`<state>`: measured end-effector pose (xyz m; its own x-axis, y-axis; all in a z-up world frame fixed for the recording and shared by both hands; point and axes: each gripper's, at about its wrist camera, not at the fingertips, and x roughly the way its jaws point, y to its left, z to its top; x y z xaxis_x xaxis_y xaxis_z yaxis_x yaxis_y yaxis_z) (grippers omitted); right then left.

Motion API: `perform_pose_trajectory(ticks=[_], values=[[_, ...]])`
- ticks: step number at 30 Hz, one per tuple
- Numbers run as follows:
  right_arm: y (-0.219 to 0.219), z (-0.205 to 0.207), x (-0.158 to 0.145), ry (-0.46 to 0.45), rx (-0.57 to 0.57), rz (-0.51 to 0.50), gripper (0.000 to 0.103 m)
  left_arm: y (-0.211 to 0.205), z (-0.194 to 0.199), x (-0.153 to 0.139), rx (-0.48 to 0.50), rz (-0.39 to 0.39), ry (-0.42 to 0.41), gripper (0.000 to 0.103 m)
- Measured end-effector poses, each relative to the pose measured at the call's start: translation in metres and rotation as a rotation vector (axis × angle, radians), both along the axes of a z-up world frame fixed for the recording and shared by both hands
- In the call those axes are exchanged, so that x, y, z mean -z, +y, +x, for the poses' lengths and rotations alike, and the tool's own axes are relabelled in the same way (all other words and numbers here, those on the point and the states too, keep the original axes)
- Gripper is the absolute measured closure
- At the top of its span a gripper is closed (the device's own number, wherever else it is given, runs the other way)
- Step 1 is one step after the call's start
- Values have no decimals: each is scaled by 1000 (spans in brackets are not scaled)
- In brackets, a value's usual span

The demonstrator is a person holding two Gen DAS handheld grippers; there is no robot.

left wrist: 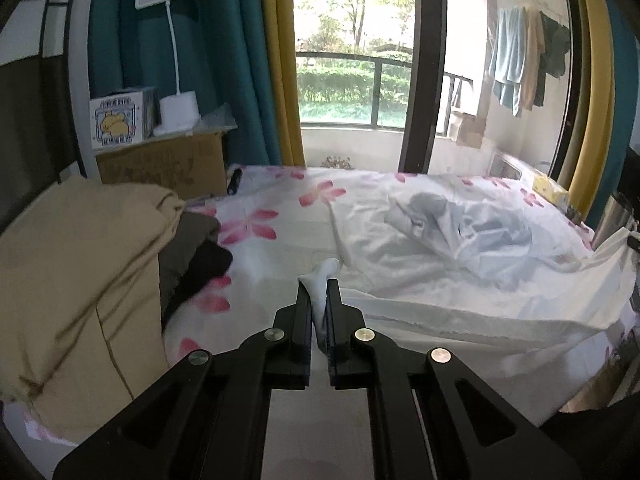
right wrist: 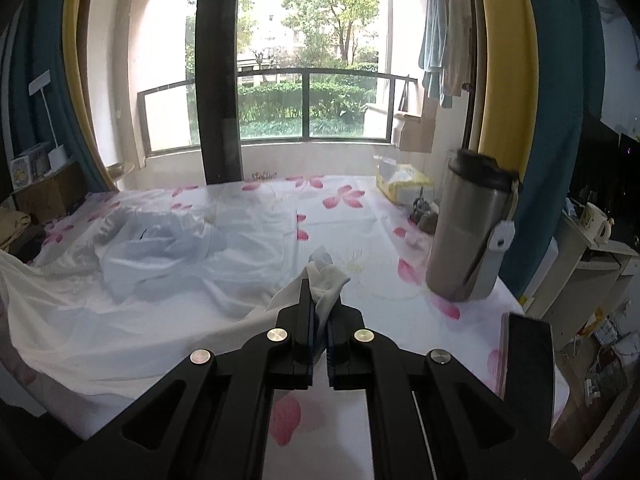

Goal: Fold large clothes

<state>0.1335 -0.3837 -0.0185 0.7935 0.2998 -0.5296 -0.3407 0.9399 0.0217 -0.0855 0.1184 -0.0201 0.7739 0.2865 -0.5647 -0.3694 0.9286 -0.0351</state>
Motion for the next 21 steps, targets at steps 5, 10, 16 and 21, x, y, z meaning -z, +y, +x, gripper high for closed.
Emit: perform_pose_trajectory(ticks=[5,10,16,21], values=[[3,14,-9,-13,1,3,98,8,14,-9,-9,3,-17,97],[7,32,-14,-17,6,12,98,15,27,-16,-17,5,-34,97],[14,58,-19,-27,11,8,98,28,49,-26,-42,13,-72,97],[20,85,-21,-30,9,11,99,37,72,-28,-52,9,-93,97]])
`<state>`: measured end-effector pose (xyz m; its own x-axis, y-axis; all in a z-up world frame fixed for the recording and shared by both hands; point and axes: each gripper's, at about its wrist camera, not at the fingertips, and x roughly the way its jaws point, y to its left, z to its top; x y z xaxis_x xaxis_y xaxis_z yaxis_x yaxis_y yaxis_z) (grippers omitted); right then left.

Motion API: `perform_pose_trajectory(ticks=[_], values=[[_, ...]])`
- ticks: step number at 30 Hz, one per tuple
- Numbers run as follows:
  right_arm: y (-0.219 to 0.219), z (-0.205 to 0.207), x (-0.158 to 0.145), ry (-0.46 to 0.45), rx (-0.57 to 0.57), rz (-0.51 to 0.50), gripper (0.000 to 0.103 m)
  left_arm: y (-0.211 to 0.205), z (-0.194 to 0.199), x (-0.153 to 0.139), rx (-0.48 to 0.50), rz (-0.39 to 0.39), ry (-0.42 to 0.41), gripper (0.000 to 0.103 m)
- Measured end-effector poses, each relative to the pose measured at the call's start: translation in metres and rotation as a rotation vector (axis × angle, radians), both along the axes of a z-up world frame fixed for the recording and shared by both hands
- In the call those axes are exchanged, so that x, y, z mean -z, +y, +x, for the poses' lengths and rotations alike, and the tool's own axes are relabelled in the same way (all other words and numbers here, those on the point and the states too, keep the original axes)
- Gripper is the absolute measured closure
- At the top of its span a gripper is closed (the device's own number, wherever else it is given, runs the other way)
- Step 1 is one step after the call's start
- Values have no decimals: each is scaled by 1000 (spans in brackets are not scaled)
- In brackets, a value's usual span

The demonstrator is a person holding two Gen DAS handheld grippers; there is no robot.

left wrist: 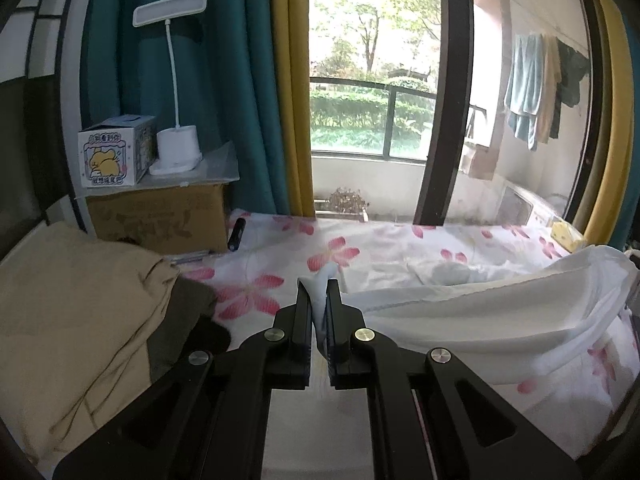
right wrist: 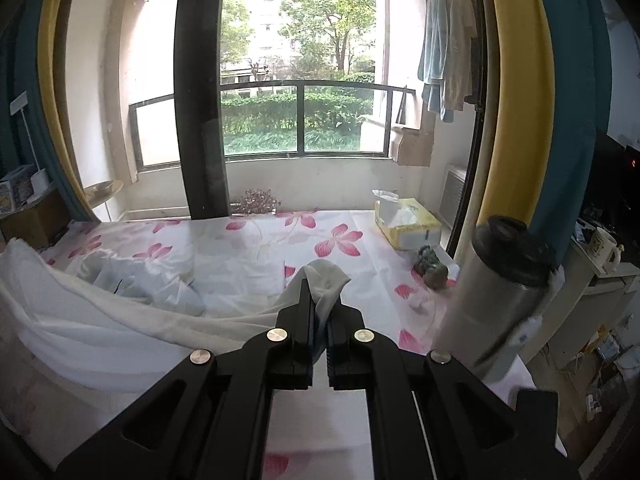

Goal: Fold large clothes

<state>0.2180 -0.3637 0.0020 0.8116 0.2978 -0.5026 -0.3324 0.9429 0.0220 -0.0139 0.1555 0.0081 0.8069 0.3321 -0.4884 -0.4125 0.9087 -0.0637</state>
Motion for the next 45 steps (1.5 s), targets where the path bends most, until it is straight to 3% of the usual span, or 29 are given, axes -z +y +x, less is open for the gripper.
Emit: perform_pose_trajectory(ticks=[13,24,33,35,37,38,39,41,43,45], values=[[32,72,5,12,-47,-19,98,37,72,16,-13,-35,6,97],[57,134,33,89,-44,-7,98,68,145,46,9,-74,47,97],[70,163,59,159,-15,-46,98,92,189,89,39,-209,122,96],[70,168,65,173,1,-53,98,100,197,98,40,-264,138,89],[72,172,72,193,13,-72,97,104,201,102,22,-285,143,66],[74,174,75,203,21,-90,97,107,202,101,5,-284,144,60],[76,175,76,207,31,-108,94,108,201,100,1,-286,137,54],[77,173,74,198,48,-132,81,107,200,93,10,-286,118,53],[77,166,65,171,54,-142,46,102,196,84,10,-246,110,53],[79,159,53,138,46,-144,38,92,191,72,19,-200,97,50]])
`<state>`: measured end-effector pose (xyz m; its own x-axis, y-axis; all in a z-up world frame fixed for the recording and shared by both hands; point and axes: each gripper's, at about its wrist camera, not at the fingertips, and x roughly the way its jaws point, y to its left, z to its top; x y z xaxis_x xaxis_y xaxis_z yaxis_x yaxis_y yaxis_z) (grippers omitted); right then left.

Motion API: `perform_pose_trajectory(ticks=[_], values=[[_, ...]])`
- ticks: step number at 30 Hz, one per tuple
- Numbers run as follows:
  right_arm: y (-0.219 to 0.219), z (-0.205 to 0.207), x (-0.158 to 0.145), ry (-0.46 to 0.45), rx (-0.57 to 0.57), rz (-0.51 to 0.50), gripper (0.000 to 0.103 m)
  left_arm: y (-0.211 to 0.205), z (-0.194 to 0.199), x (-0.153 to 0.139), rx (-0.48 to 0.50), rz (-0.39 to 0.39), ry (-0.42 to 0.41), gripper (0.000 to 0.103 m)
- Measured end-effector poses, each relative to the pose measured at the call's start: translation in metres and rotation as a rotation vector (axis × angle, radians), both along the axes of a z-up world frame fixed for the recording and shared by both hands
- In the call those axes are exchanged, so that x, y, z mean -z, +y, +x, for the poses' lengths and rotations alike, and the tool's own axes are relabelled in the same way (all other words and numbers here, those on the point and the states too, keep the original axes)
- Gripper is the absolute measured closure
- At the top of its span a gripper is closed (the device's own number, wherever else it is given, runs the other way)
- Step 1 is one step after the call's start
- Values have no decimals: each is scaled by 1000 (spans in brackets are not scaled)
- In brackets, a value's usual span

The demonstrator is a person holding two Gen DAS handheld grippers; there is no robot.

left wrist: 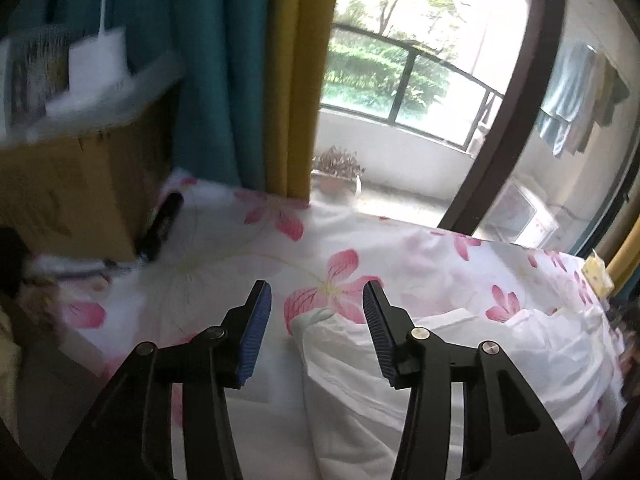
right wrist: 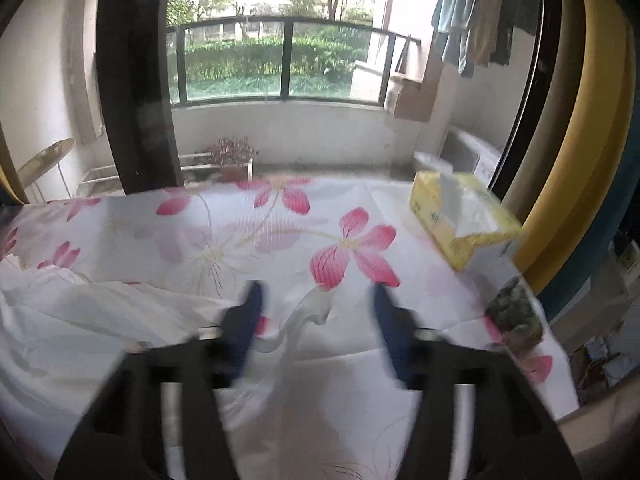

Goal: Fold large clothes

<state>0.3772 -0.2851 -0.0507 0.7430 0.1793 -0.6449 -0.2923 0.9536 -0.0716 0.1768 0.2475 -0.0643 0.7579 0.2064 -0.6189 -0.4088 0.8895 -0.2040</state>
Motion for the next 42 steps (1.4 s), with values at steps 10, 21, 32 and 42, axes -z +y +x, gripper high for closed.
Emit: perform_pose_trajectory(ticks=[10,21,32,42], values=[[75,-76,-19,-24,-404,8,38,-112,-1,-4,418,25,6,45],[117,-128,17,47,-666,-65,46,-183,7,37,698,149,164,45],[121,-121,25,65,-701,-91,100,-190,20,40,713,255,206,97],[123,-88,-9,-2,-692,-20,100,-186,36,-2,712,316,102,101]])
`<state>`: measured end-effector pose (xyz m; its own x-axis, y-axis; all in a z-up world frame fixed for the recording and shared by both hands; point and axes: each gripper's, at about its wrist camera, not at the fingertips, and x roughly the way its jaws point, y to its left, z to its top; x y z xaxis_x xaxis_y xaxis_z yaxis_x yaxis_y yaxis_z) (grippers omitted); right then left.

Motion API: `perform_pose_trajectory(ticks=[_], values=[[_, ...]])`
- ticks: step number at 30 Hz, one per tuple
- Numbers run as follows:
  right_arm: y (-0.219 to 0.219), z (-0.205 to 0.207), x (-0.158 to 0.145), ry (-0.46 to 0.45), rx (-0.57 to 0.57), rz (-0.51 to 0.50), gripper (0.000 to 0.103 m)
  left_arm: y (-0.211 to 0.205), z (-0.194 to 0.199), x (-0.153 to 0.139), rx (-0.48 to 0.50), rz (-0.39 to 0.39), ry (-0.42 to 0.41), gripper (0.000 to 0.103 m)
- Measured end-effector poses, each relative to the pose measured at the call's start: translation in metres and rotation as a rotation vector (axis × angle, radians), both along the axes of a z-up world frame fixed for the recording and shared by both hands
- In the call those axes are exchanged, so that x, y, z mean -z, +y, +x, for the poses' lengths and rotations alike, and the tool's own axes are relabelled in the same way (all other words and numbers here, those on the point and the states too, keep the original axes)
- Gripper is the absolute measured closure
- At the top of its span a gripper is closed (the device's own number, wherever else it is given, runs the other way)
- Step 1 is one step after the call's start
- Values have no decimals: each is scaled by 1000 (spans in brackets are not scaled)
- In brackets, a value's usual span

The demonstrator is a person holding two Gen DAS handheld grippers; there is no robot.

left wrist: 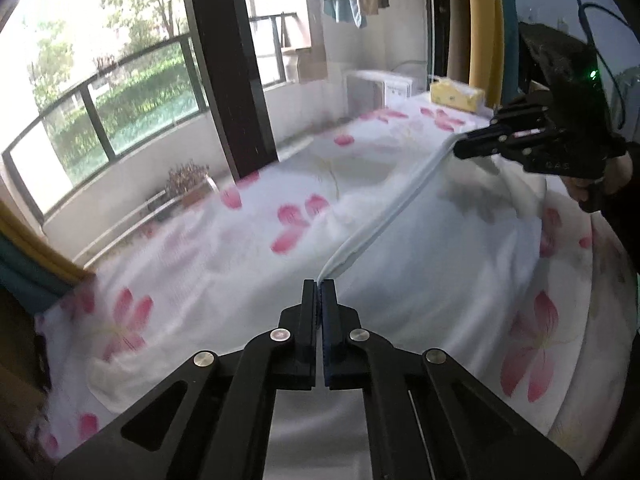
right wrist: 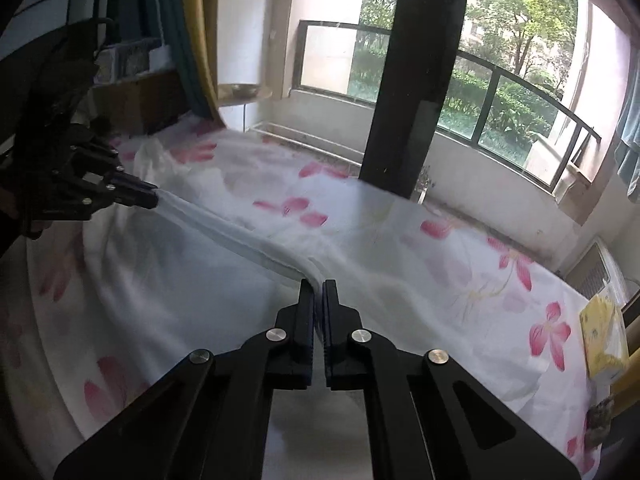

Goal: Fold large clothes

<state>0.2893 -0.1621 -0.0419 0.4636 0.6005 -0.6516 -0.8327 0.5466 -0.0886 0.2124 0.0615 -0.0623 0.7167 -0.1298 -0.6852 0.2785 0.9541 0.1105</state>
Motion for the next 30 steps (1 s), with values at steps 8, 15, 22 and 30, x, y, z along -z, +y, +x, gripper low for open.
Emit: perform_pose_trajectory(ticks=[8,15,22,30], values=[[22,38,-3,-14,31,20,100,28,60,-1,-30,-46,18,101],[30,79,10,43,110,0,100,51,117,22,-67,-149,131,100],[13,101,20,21,299,-39,44,90,133,35,-233,-145,169,73],[-38,82,8,-5,395,-33,44,132,66,-1,-363,-185,65,53]])
